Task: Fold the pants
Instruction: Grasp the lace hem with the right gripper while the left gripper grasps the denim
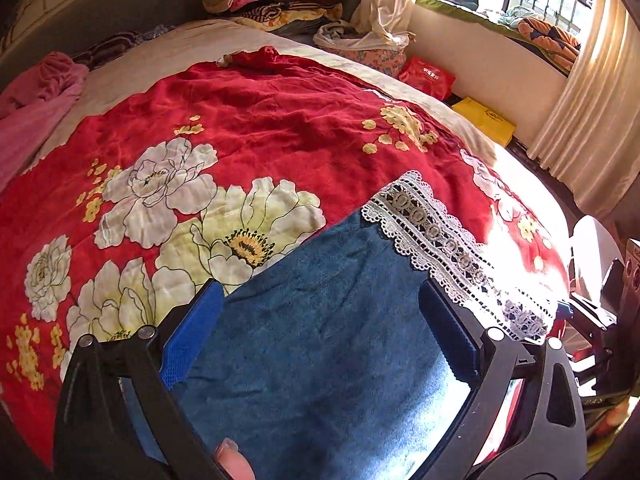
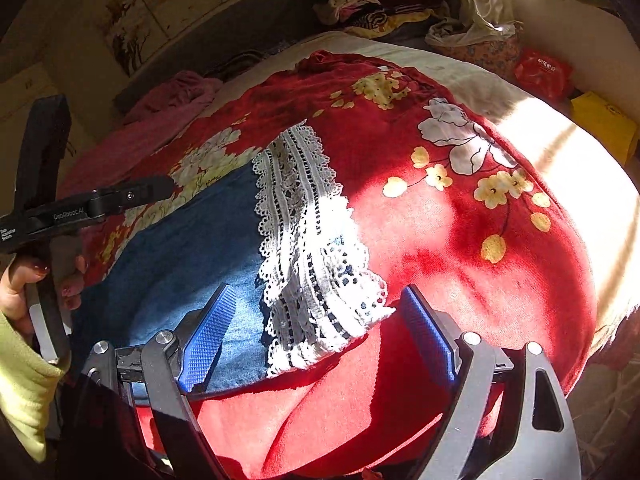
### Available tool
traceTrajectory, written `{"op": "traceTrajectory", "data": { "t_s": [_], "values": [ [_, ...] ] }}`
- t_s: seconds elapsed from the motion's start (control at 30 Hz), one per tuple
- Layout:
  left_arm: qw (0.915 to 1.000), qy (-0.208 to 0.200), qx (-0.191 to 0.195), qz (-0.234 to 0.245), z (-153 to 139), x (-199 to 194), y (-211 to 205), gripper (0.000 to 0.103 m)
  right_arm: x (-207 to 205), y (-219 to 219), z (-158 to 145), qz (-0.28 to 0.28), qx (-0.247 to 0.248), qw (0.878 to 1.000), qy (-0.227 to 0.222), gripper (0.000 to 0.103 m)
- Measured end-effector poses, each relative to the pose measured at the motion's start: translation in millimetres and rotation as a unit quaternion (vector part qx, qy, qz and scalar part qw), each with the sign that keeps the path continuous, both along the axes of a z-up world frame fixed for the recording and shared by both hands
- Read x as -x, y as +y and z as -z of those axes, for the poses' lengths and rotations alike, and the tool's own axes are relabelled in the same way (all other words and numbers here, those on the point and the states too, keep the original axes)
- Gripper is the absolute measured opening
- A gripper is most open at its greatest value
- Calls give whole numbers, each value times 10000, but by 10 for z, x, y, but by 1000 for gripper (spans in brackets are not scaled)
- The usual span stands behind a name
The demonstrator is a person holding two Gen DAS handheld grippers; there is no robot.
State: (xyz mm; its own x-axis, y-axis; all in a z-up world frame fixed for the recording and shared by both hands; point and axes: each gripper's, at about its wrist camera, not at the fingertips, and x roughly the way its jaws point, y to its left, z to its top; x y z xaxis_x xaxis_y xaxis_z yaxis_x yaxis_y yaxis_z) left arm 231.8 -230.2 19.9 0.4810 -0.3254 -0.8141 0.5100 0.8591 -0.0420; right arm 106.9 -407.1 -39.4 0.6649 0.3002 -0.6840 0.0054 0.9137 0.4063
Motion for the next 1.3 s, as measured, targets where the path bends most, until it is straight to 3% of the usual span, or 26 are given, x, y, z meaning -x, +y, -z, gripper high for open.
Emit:
{"op": "traceTrajectory", "data": {
  "t_s": [0.17,0.23,0.3,0.37,0.53,0.7,0.83,0.97,1.03,1.13,1.3],
  "values": [
    [9996,188,90,214,163,-318,-166,88,-23,-2,32,-30,-144,9999,-51,82],
    [9990,256,196,300,198,-416,-234,81,-4,19,9,-167,-209,9996,-120,63],
    [9982,331,282,404,236,-491,-306,64,22,43,-32,-269,-187,9990,-291,63],
    [9964,513,446,505,298,-552,-374,53,10,50,-19,-312,-239,9988,-288,63],
    [9926,753,623,721,472,-634,-522,53,-52,-12,81,-295,-510,9982,-86,62],
    [9900,905,806,722,579,-666,-563,47,-107,42,131,-309,-404,9987,82,62],
    [9869,1014,972,795,557,-642,-551,33,-133,49,130,-306,-386,9987,90,56],
    [9891,1077,667,748,542,-616,-614,21,-120,-31,152,-293,-683,9972,52,44],
    [9898,1072,607,721,517,-604,-630,17,-93,-49,128,-295,-745,9968,-19,33],
    [9886,1067,805,693,443,-592,-561,14,-30,18,-6,-359,-528,9976,-255,27],
    [9812,949,1528,691,193,-522,-275,14,112,290,-366,-721,-447,9932,-802,25]
  ]
}}
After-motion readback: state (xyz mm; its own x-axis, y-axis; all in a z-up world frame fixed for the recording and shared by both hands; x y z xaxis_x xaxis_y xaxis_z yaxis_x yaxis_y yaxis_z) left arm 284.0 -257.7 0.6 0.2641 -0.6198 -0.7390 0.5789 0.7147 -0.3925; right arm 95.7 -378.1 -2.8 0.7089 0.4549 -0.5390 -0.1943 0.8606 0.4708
